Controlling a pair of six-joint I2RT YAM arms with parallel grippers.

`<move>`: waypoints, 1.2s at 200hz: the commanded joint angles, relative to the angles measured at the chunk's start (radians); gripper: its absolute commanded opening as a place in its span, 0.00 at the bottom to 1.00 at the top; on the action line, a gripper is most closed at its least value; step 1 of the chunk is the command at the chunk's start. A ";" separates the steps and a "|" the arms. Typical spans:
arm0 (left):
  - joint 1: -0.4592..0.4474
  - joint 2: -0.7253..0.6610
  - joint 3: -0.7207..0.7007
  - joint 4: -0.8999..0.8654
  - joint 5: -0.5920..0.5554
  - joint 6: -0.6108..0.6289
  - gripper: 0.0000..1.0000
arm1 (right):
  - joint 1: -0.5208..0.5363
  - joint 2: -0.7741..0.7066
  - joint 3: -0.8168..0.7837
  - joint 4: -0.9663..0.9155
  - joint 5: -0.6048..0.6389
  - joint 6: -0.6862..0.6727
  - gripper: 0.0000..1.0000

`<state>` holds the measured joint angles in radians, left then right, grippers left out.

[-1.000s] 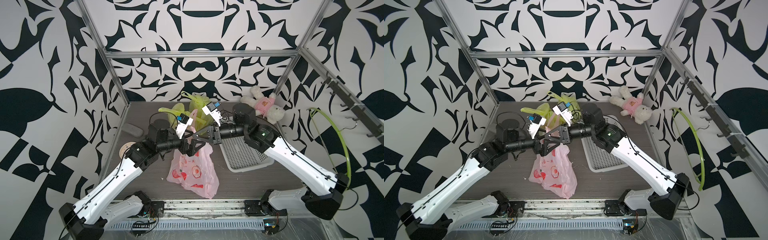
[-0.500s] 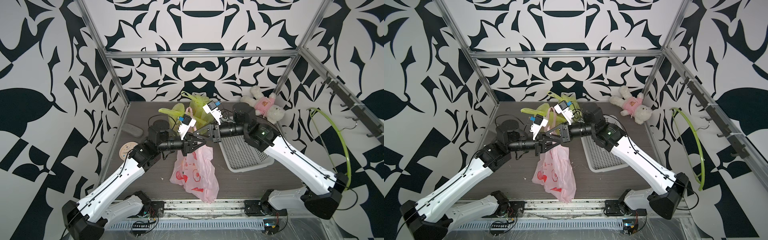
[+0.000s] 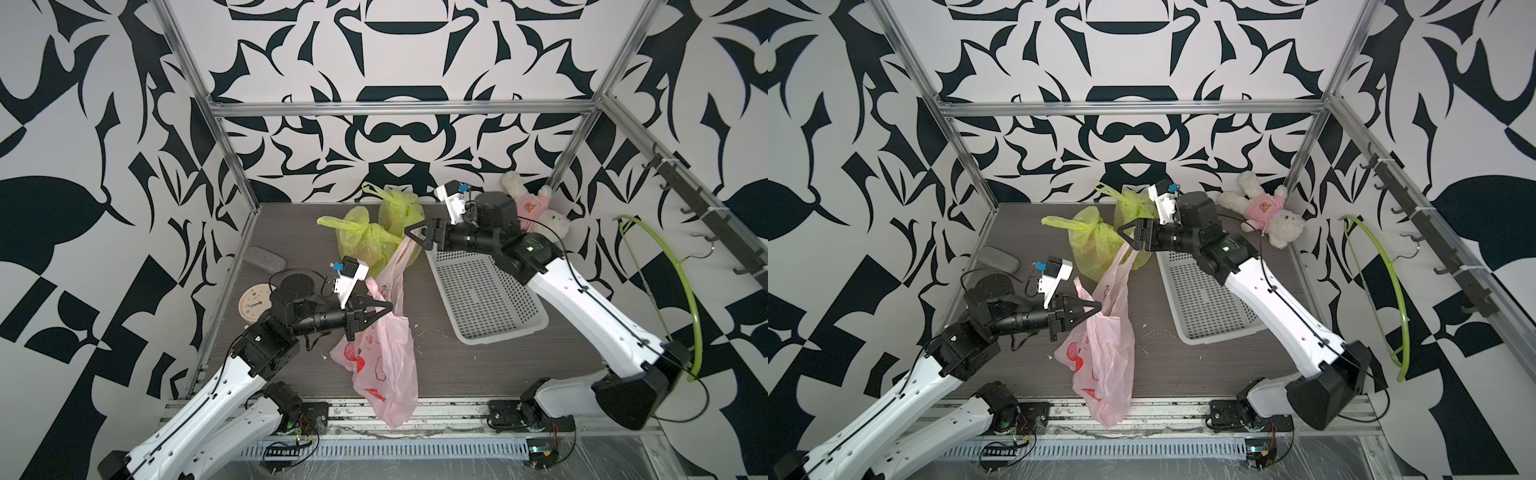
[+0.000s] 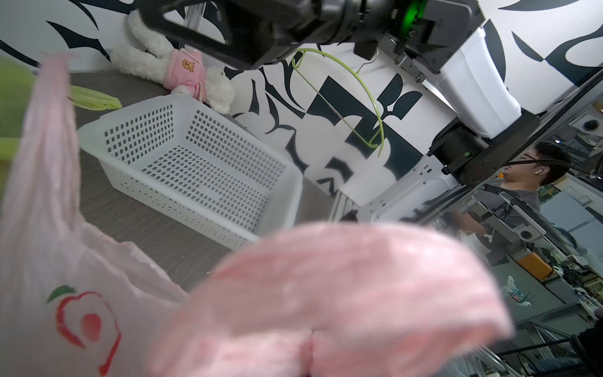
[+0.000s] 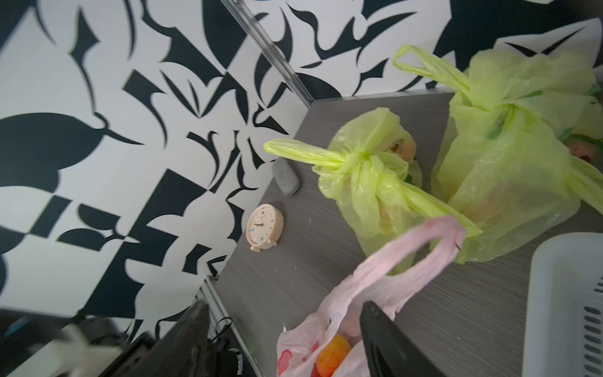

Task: Place the peach into a plastic bag & tie a knot
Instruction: Adjust the plastic bag at the center of the board.

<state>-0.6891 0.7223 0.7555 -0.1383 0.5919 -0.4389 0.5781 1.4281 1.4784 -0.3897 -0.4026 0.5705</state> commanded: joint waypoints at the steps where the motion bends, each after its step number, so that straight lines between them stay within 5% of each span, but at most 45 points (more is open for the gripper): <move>1: 0.003 -0.018 -0.018 -0.013 -0.024 -0.021 0.00 | 0.005 0.084 0.057 -0.053 0.133 -0.019 0.75; 48: 0.003 -0.013 -0.010 -0.026 -0.029 -0.011 0.00 | 0.006 0.120 0.059 -0.115 0.340 0.017 0.75; 114: 0.003 0.003 -0.010 -0.020 -0.016 -0.006 0.00 | -0.005 -0.015 -0.004 -0.120 0.400 0.011 0.78; 240: 0.003 0.000 -0.004 -0.021 -0.010 -0.011 0.00 | -0.079 0.115 -0.132 0.148 0.107 0.026 0.77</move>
<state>-0.6891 0.7277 0.7444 -0.1570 0.5655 -0.4526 0.5049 1.5646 1.3422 -0.3542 -0.2321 0.5812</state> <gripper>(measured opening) 0.042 0.780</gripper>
